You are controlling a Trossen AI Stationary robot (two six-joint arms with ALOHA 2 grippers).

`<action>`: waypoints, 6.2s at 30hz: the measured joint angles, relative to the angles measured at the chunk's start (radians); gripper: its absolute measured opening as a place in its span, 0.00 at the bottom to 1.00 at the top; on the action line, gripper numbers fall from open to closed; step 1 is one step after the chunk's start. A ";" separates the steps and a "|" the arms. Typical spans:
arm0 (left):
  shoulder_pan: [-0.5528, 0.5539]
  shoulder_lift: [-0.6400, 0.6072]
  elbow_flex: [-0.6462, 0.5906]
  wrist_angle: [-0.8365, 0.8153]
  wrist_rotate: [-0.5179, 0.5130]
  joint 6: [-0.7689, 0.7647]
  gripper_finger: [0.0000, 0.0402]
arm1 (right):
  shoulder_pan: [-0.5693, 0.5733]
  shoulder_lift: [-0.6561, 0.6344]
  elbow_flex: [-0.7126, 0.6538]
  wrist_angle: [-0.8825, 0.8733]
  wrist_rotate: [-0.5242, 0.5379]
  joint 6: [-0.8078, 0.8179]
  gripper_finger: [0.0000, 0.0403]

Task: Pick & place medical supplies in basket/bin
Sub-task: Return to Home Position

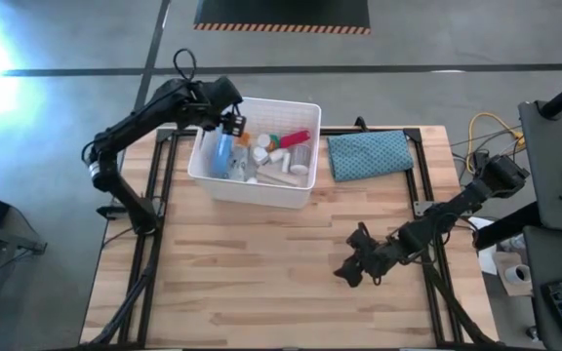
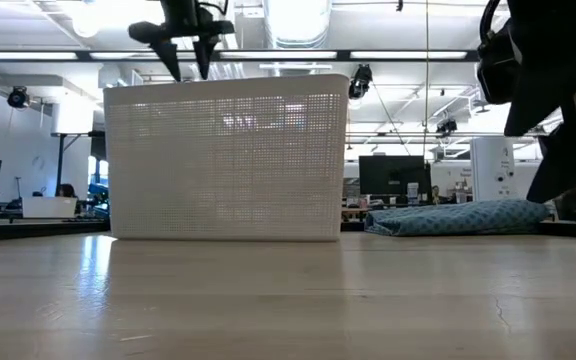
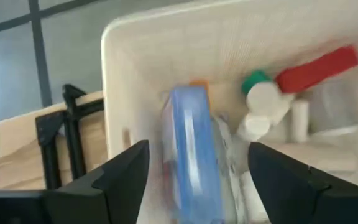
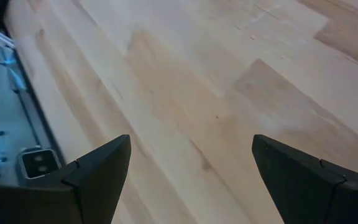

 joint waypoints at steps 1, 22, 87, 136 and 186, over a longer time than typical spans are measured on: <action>-0.001 0.006 0.023 0.001 -0.001 0.000 0.63 | 0.000 0.000 0.000 -0.009 0.000 -0.002 0.81; -0.516 -0.064 0.251 0.168 0.041 0.035 0.65 | -0.097 -0.251 0.005 -0.050 0.007 -0.341 0.81; -0.504 -1.550 -1.843 1.410 0.235 0.196 0.65 | 0.020 -1.361 -0.601 0.569 0.276 -1.274 0.81; -0.501 -1.242 -1.857 1.399 0.137 0.036 0.65 | -0.645 -1.311 -0.600 0.161 -0.411 -0.979 0.81; -0.501 -1.135 -1.855 1.392 0.137 0.036 0.65 | -0.644 -1.313 -0.600 0.161 -0.410 -0.979 0.81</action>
